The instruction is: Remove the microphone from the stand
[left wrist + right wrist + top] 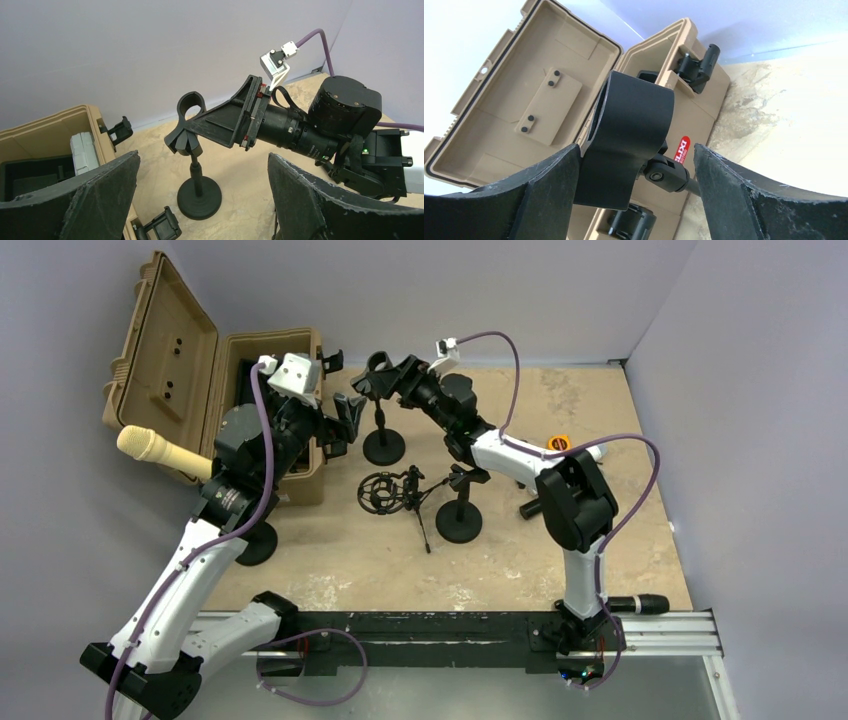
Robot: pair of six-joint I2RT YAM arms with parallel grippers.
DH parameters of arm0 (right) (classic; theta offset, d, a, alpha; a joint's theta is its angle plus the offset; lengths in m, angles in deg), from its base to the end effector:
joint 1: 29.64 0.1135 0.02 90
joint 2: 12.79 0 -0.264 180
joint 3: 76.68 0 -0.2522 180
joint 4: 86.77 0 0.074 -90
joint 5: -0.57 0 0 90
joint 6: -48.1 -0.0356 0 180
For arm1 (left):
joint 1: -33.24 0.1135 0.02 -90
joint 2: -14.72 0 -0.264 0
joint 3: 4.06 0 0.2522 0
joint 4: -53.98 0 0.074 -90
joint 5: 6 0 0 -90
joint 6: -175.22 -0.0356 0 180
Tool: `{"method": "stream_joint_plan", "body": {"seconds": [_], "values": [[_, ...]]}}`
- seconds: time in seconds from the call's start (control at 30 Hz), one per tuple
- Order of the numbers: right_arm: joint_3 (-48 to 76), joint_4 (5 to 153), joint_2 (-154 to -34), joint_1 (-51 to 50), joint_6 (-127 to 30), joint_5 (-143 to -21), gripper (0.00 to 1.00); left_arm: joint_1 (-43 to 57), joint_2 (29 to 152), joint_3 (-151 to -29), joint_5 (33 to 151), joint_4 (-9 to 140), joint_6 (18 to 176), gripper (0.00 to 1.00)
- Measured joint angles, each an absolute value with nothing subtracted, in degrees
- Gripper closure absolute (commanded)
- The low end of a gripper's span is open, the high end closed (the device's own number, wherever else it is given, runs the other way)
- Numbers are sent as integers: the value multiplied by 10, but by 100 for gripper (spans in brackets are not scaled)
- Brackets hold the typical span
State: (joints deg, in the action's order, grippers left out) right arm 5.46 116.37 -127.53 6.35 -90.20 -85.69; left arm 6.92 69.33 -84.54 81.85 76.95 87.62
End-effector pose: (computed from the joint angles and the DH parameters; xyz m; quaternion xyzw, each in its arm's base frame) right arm 0.3876 0.2844 0.2920 0.0474 0.6658 0.5156 0.5372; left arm 0.1830 -0.0890 0.4443 0.1295 0.6767 -0.1672 0.7052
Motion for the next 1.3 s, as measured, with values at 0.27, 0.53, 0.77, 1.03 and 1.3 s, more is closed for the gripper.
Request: {"method": "stream_joint_plan", "body": {"seconds": [0.27, 0.53, 0.77, 1.03, 1.3], "values": [[64, 1163, -1276, 65, -899, -862, 22, 69, 694, -845, 820, 770, 876, 4], [63, 1162, -1276, 67, -896, -875, 22, 69, 694, -845, 821, 770, 876, 4], [70, 1170, -1276, 70, -897, -875, 21, 69, 694, -845, 821, 770, 876, 4], [93, 1159, -1276, 71, -890, -890, 21, 69, 694, -845, 821, 770, 876, 5], [102, 1141, -1276, 71, -885, -894, 17, 69, 694, -845, 822, 769, 877, 4]]}}
